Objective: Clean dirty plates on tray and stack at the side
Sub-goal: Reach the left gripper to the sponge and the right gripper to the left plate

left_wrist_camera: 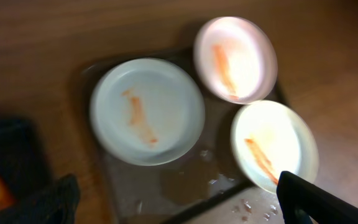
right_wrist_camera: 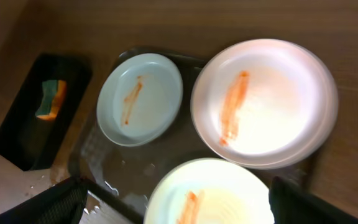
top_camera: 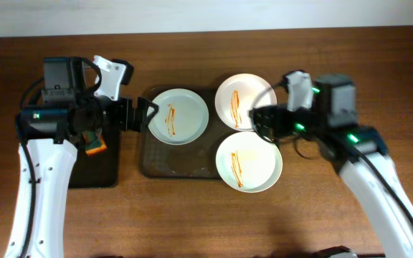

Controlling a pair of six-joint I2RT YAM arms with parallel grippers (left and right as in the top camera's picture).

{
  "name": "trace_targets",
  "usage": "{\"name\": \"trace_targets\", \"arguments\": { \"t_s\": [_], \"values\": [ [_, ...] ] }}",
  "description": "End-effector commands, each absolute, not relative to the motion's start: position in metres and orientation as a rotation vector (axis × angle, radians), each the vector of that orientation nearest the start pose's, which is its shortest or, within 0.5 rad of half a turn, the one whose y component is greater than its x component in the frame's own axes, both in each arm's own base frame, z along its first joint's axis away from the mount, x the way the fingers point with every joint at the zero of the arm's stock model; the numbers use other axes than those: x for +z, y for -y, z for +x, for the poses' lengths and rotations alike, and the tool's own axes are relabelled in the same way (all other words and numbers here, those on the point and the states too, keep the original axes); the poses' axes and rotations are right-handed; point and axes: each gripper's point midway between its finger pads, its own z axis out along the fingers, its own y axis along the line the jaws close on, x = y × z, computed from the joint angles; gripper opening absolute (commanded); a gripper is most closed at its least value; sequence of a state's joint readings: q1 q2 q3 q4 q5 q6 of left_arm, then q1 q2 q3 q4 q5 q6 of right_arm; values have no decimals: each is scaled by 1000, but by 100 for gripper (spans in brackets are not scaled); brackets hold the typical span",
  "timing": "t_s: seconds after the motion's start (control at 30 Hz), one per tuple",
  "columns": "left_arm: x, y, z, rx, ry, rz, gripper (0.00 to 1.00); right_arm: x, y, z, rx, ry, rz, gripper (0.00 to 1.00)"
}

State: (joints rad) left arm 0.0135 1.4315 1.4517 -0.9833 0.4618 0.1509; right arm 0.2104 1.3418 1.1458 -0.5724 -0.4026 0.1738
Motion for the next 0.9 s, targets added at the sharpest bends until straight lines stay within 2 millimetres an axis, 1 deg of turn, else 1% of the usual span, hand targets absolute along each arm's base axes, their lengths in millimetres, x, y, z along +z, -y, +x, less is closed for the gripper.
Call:
{"name": "trace_targets", "arguments": {
  "t_s": [0.0, 0.03, 0.07, 0.1, 0.13, 0.17, 0.2, 0.3, 0.33, 0.4, 0.53, 0.63, 0.67, 0.7, 0.73, 0.77, 0.8, 0.83, 0.87],
  "values": [
    [263, -1, 375, -178, -2492, -83, 100, 216, -211, 399, 741, -2428, -236, 87],
    [269, -31, 376, -97, -2497, -203, 100, 198, -237, 417, 718, -2500, -230, 80],
    [266, -47, 374, -42, -2506, -278, 100, 184, -250, 425, 698, -2538, -214, 74],
    [261, -60, 371, 0, -2520, -342, 100, 164, -262, 434, 658, -2582, -164, 66],
    [250, -71, 370, 15, -2554, -388, 100, 142, -266, 439, 587, -2619, -94, 57],
    [241, -76, 372, 17, -2577, -412, 100, 117, -265, 441, 477, -2651, -19, 49],
    [229, -82, 375, 19, -2605, -444, 99, 101, -268, 442, 415, -2664, -15, 44],
    [196, -84, 385, 14, -2689, -462, 95, 68, -281, 438, 351, -2697, -51, 32],
    [180, -85, 389, 11, -2727, -469, 93, 51, -279, 436, 315, -2726, -18, 28],
    [167, -85, 392, 9, -2759, -474, 93, 28, -275, 434, 267, -2764, -14, 24],
    [167, -88, 393, 25, -2752, -475, 93, 14, -267, 440, 188, -2753, 0, 24],
    [168, -88, 395, 25, -2745, -474, 95, 0, -272, 443, 198, -2752, -4, 23],
    [168, -88, 395, 25, -2746, -474, 96, -6, -274, 442, 199, -2761, -11, 18],
    [166, -88, 394, 24, -2751, -475, 97, -10, -274, 439, 191, -2772, -17, 11],
    [165, -87, 393, 24, -2755, -476, 97, -11, -275, 434, 180, -2788, -26, 5],
    [164, -87, 390, 24, -2766, -478, 100, -15, -272, 423, 151, -2830, -38, 4],
    [163, -86, 388, 22, -2775, -479, 100, -20, -262, 410, 100, -2891, -41, 4],
    [161, -85, 384, 21, -2793, -482, 100, -24, -254, 392, 60, -2971, -49, 4],
    [156, -85, 380, 20, -2811, -486, 100, -26, -253, 378, 66, -3031, -56, 4]
  ]
}}
